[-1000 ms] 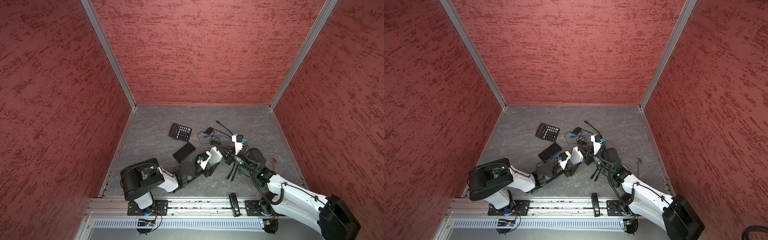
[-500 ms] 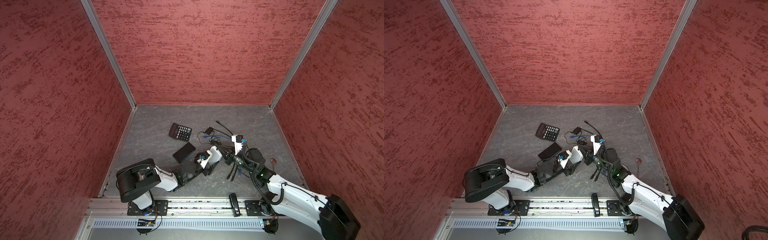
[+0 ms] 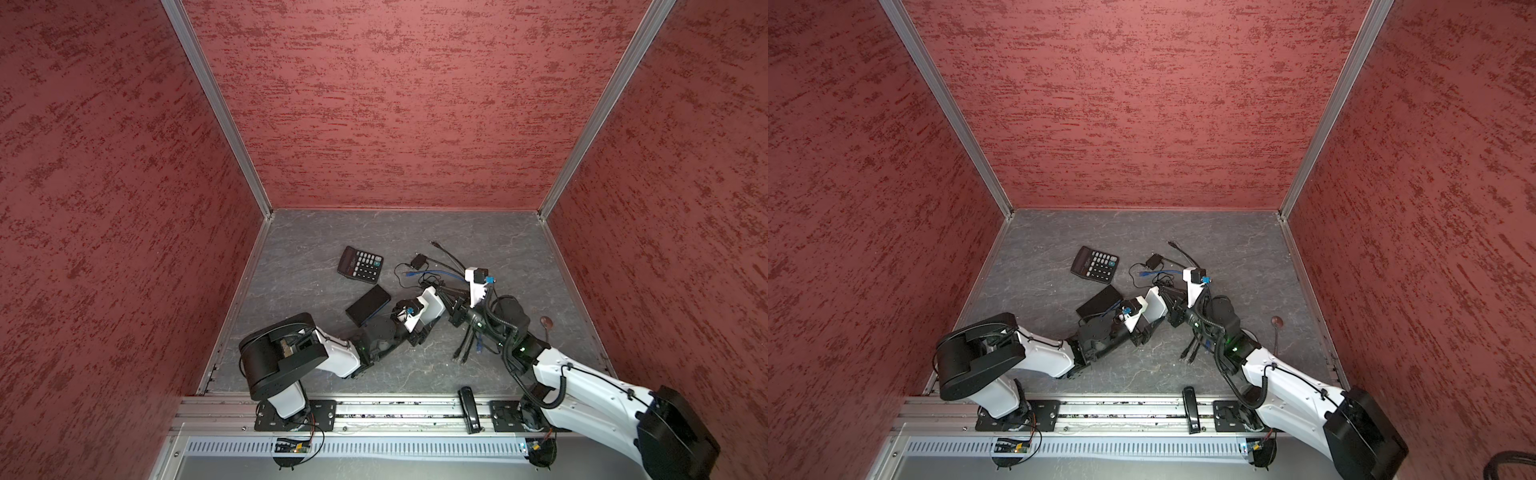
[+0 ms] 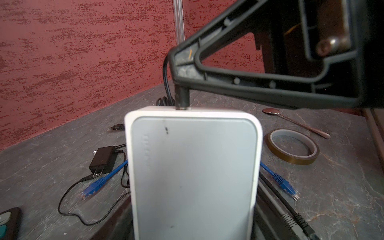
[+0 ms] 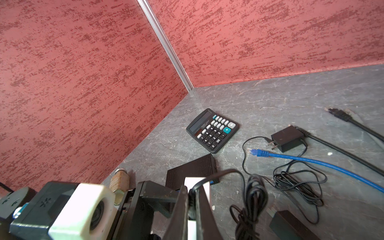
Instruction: Insert the plug into the switch port
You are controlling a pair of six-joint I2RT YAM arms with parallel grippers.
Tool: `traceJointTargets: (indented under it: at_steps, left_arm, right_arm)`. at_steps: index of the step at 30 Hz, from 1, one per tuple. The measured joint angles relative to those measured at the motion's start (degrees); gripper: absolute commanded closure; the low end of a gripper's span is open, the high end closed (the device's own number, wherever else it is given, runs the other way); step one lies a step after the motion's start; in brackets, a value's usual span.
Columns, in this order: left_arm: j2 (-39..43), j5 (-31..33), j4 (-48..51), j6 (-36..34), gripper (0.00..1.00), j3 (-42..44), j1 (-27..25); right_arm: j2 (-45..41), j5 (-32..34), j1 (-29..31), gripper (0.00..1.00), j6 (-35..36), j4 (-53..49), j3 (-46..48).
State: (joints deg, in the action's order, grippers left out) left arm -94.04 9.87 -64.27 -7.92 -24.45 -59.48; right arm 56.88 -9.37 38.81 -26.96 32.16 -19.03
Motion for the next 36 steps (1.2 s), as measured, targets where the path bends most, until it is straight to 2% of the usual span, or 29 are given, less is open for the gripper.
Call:
traceJointTargets:
  at_steps: [15, 27, 36]
  left_arm:
    - [0.26, 0.26, 3.93, -3.50, 1.00, -1.20, 2.36]
    - [2.12, -1.53, 6.49, -3.63, 1.00, -2.84, 3.74]
    - [3.23, -1.81, 7.87, -7.08, 1.00, -3.32, 4.44]
  right_arm:
    - [7.52, 0.83, -0.02, 1.00, -1.33, 6.12, -0.98]
    - [9.25, 2.14, -0.02, 1.00, -1.73, 9.94, -1.70]
    - [9.57, 2.14, -0.02, 1.00, -1.84, 10.25, -2.34]
